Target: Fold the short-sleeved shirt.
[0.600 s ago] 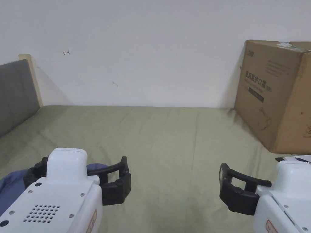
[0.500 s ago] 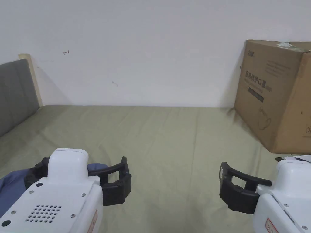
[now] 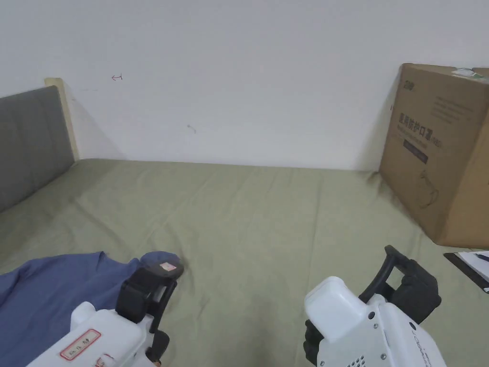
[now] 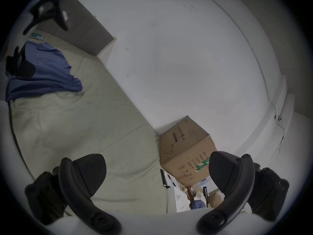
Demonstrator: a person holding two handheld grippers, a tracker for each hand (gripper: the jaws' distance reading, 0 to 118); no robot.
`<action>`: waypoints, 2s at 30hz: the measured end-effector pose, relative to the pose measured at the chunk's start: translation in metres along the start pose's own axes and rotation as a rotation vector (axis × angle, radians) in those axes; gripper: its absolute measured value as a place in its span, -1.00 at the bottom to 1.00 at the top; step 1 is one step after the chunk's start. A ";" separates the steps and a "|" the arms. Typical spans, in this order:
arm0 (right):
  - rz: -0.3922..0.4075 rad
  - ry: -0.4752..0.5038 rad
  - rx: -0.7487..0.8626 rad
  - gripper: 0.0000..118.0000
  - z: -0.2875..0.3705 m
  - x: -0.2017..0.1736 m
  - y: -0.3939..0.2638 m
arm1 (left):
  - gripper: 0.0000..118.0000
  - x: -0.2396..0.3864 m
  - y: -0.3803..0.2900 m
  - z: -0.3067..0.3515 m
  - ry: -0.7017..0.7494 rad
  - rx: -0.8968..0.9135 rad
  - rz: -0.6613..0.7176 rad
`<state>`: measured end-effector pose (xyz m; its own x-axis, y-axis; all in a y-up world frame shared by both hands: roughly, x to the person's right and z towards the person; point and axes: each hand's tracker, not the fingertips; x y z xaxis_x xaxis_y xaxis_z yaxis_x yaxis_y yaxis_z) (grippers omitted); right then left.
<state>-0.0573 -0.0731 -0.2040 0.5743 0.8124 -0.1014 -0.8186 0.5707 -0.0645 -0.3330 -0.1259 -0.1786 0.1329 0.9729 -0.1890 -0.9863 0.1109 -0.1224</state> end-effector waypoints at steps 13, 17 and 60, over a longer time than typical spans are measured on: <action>-1.202 0.159 0.039 1.00 -0.004 0.079 -0.058 | 1.00 0.096 -0.048 0.034 0.120 0.494 -1.462; -1.153 0.076 -0.010 1.00 -0.005 0.071 -0.067 | 1.00 0.087 -0.049 0.033 0.111 0.412 -1.460; -0.944 0.411 0.257 -1.00 -0.023 0.033 0.049 | -1.00 0.108 0.025 0.100 0.317 0.515 -1.349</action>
<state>-0.0784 -0.0208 -0.2331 0.8913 -0.0487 -0.4508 0.0111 0.9963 -0.0857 -0.3530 0.0022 -0.1050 0.9052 0.0021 -0.4250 -0.0192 0.9992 -0.0361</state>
